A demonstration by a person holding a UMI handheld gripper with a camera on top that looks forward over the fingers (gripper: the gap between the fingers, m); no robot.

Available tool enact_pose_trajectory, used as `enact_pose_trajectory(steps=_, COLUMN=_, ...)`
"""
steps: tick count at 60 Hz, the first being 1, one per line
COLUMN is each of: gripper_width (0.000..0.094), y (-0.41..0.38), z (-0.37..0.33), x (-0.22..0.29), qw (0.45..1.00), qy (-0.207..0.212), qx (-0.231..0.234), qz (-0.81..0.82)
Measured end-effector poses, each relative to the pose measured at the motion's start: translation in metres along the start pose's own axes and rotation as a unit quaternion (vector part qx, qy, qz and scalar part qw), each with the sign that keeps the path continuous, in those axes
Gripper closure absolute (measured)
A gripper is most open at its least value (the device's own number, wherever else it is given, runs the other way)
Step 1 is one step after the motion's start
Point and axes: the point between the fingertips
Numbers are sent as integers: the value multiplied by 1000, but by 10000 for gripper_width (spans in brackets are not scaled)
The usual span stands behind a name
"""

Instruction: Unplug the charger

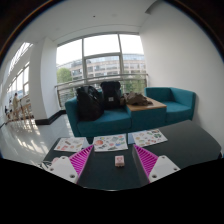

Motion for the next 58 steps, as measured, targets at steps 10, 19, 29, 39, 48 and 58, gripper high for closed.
enact_pose_trajectory(steps=10, gripper_width=165, y=-17, z=-82, x=-5, qw=1000, qy=-9, qx=14, qz=1)
enact_pose_trajectory(steps=19, gripper_width=158, y=-20, z=-130, x=-37, qw=999, qy=-29, qx=10, qz=-9)
enact_pose_trajectory(steps=29, gripper_width=159, y=-16, z=-170, x=-52, qw=999, qy=-24, qx=0, qz=-25)
enact_pose_trajectory(steps=39, gripper_width=162, y=-16, z=-194, x=-57, qw=999, qy=-23, qx=6, qz=-34)
enact_pose_trajectory(steps=48, gripper_width=159, y=-16, z=-208, x=-58, qw=999, qy=-18, qx=10, qz=-34)
enact_pose_trajectory(steps=58, gripper_width=158, y=-15, z=-212, x=-60, qw=999, qy=-19, qx=9, qz=-36)
Point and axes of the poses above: the point between the fingertips, and its own axes, seen from behind it with the camera up: y to the right, x up, z forward, the way the camera looks, and after that the axes turned 4 degrees about x, right-handed
